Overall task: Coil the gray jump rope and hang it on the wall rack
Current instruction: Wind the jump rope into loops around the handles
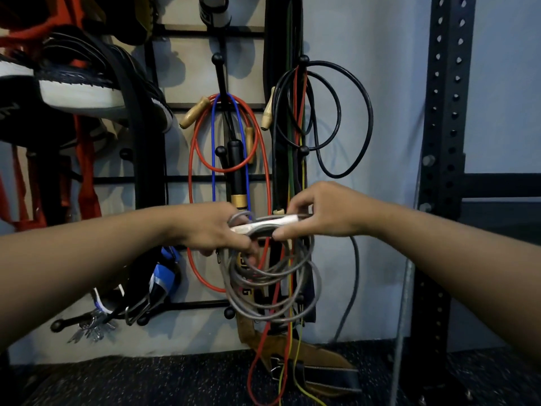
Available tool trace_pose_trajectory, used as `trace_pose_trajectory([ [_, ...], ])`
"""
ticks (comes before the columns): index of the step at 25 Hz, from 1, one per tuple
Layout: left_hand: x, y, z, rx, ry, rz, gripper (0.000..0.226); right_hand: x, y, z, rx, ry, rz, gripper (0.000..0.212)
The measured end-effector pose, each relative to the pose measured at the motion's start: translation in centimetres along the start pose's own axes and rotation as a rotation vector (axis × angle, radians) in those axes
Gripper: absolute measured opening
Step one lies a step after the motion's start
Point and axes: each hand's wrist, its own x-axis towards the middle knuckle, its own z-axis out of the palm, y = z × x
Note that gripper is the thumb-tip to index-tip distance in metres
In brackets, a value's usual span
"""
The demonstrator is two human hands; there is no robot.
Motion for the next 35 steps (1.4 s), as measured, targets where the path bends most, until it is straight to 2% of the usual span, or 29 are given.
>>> trace_pose_trajectory([
  [2,-1.2,-1.8,-0.5,-0.054,0.037,-0.011,0.023,-0.7,1.3,-1.4,0.127,0.021,0.064,0.05],
  [4,-2.2,-3.3,-0.4,-0.166,0.146,-0.029,0.024,-1.2,3.1,-1.9,0.259,0.074,0.158,0.06],
  [7,-2.5,-3.4,1.3,-0.564,0.348,0.026,0.024,-2.0,5.2,-0.3,0.521,0.165,0.336,0.057],
  [9,-1.8,-3.2,2.9,-0.83,0.482,0.048,0.03,-2.2,5.0,1.9,0.839,0.184,0.404,0.061],
  [12,0.3,-2.0,5.2,-1.069,0.618,0.048,0.031,-1.8,2.8,5.7,1.19,0.141,0.368,0.094],
  [14,1.5,-0.7,6.8,-1.128,0.675,0.031,0.031,-0.8,0.8,7.8,1.308,0.187,0.319,0.101],
  [15,2.1,0.1,7.5,-1.172,0.708,0.015,0.031,-0.2,-0.1,8.4,1.387,0.257,0.334,0.09],
  [18,3.0,1.9,8.5,-1.382,0.837,-0.057,0.031,1.1,-2.2,8.4,1.523,0.451,0.405,0.075],
  [21,3.0,4.0,8.0,-1.607,0.839,-0.088,0.025,1.0,-3.8,9.1,1.595,0.526,0.387,0.046],
  [24,3.0,6.0,8.4,-1.65,0.84,-0.105,0.032,0.6,-5.4,10.2,1.606,0.537,0.388,0.038],
  [28,2.7,7.5,9.0,-1.414,0.863,-0.134,0.035,1.7,-5.4,10.1,1.471,0.701,0.415,0.039],
  [31,3.1,7.4,9.2,-1.308,0.866,-0.118,0.041,2.1,-4.9,9.8,1.357,0.73,0.396,0.042],
  [35,2.9,7.3,9.8,-1.235,0.75,-0.05,0.047,1.2,-4.0,8.5,1.289,0.742,0.394,0.027],
])
